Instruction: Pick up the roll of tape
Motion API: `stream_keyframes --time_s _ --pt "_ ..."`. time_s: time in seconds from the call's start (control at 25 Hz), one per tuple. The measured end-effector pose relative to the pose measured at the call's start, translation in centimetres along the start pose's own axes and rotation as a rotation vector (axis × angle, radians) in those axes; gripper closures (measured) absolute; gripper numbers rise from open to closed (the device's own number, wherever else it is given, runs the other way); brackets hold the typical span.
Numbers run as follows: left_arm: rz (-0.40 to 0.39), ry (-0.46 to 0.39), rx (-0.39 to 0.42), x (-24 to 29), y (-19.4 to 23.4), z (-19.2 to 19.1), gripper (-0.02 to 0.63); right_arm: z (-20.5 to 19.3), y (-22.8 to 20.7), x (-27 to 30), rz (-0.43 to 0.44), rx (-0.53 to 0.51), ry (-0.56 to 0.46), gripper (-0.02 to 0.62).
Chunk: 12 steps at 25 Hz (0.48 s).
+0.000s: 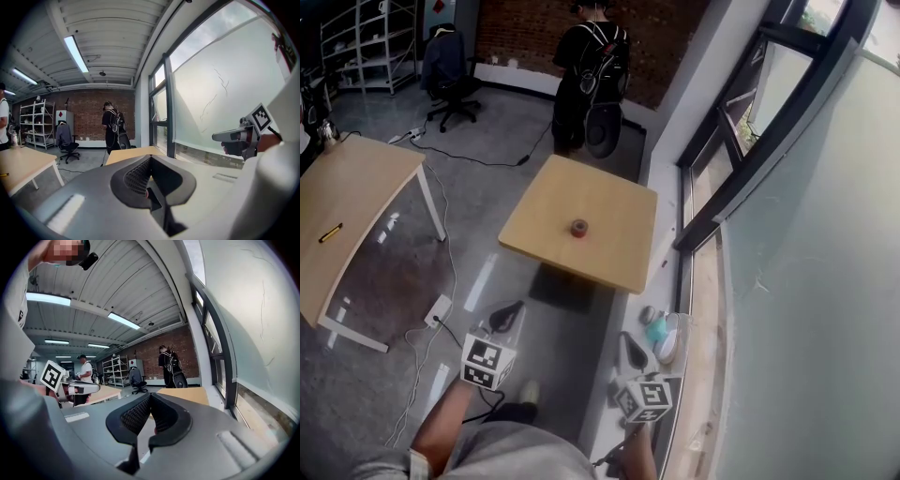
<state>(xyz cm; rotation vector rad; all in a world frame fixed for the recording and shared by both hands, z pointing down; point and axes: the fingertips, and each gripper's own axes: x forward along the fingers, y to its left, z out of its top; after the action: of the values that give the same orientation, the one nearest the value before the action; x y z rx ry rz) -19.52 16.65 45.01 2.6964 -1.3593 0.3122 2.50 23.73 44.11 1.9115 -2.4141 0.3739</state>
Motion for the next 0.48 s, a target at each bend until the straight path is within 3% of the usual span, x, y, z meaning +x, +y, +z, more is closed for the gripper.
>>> stream_keyframes --time_s 0.48 --pt "-0.029 -0.003 -0.003 4.7 3.9 0.4 0.606 0.3 -0.6 5.8 -0.017 -0.017 0.03 0.581"
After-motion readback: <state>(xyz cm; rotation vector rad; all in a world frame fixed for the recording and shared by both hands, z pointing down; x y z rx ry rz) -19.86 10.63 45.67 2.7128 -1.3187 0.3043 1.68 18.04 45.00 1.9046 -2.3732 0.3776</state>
